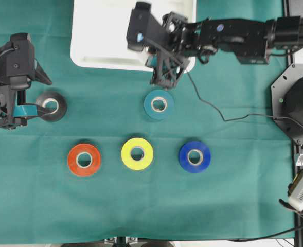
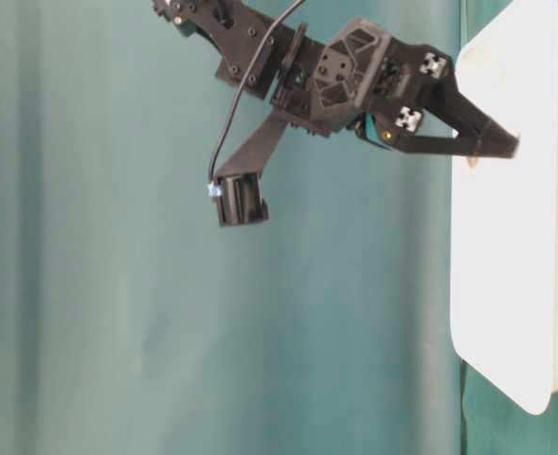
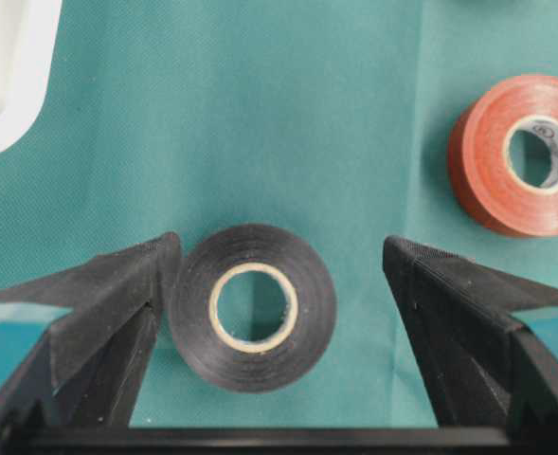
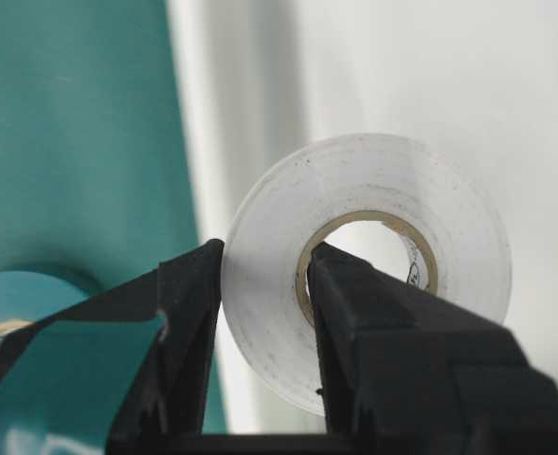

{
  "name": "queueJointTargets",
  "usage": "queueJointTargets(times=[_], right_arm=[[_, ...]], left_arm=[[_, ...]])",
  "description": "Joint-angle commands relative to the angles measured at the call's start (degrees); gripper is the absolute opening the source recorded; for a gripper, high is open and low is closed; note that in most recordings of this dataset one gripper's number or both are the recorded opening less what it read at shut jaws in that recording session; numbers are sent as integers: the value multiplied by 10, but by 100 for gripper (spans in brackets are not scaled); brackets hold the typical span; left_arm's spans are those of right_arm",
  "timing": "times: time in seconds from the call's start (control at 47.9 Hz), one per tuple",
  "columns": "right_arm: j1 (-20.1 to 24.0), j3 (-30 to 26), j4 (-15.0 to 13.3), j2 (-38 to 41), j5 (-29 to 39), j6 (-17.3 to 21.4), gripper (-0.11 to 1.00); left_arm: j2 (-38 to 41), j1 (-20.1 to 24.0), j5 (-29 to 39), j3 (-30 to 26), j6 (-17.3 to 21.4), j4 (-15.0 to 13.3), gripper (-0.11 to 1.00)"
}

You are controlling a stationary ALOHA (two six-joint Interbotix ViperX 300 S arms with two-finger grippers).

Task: Put the tape alternately from left to right into the white case.
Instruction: 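Lift the white roll and carry it to the white tray, then release the white roll in the tray and withdraw the right gripper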

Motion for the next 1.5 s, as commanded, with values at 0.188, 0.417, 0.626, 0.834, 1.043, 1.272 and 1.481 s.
queueJointTargets(times=[0.188,0.417,0.626,0.834,1.043,1.272,1.481], right_arm=[[-31,25,-2,-69,-9,-1,26],[-33,39,-2,-69,-15,-1,26],[-33,41,-2,-69,-28,-1,26],[-34,42,-2,-69,-27,0,26],[-35,44,-2,-69,-23,-1,26],[-34,45,-2,-69,-23,0,73],[-34,45,-2,-69,-23,0,84]], left_arm=[[-4,-2,-3,-4,0,1,70],[-4,-2,-3,-4,0,1,70],[-4,-2,-3,-4,-1,1,70],[-4,-2,-3,-4,0,1,70],[-4,-2,-3,-4,-1,1,70],[-4,-2,-3,-4,0,1,70],[-4,-1,-3,-4,0,1,70]])
